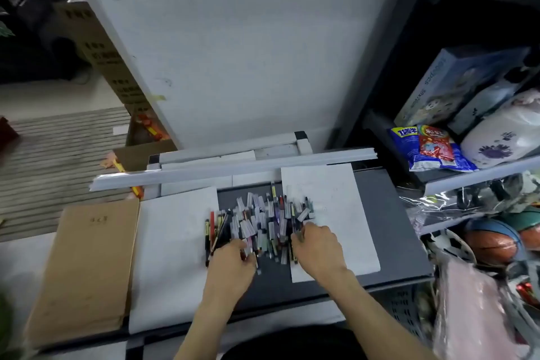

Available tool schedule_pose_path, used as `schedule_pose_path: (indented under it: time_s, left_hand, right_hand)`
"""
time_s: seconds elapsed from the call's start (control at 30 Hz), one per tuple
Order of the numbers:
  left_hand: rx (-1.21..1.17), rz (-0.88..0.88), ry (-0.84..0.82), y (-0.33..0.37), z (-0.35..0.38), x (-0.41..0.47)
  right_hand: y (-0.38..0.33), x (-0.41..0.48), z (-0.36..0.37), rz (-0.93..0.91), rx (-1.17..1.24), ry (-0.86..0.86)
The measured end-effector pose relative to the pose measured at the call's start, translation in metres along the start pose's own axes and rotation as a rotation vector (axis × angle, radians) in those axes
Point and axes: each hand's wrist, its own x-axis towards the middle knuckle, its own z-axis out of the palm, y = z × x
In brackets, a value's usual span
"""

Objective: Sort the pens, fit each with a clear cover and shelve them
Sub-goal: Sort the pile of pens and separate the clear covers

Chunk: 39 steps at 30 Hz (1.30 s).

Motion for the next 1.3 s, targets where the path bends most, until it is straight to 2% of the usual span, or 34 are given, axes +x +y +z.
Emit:
schedule_pose_path:
  time_s: [0.13, 0.3, 0.57, 0.87, 1.1, 1.2, 1.3]
  left_hand:
    - [-0.026, -0.05, -0.029, 0.011, 0.003, 0.002]
    - [-0.025, -0.033, 0.003, 0.023, 0.007, 0.009]
    - [-0.058, 0.055, -0.012, 0.033, 0.01, 0.017]
    - [-0.168, 0.259, 0.022, 0.053, 0.017, 0.018]
    - [-0.059, 0.325, 0.021, 0.048, 0.028, 0.022]
    - [-0.023, 0.347, 0.023, 0.055, 0.03, 0.016]
    - [-0.103, 0.376, -0.034, 0.06, 0.034, 0.012]
  right_hand:
    - [-0.001, 0.012, -0.004, -0.013, -0.012, -0.012]
    - [0.002, 0.029, -0.001, -0.028, 0.003, -0.061]
    - [0.025, 0.037, -0.012, -0.025, 0.333, -0.154]
    - [0.042, 0.027, -0.04, -0.135, 0.482, -0.181]
    - [0.045, 0.027, -0.049, -0.122, 0.67, -0.202]
    - [0.043, 0.025, -0.05, -0.12, 0.78, -0.263]
    - [0.041, 0.023, -0.046, -0.108, 0.89, -0.365]
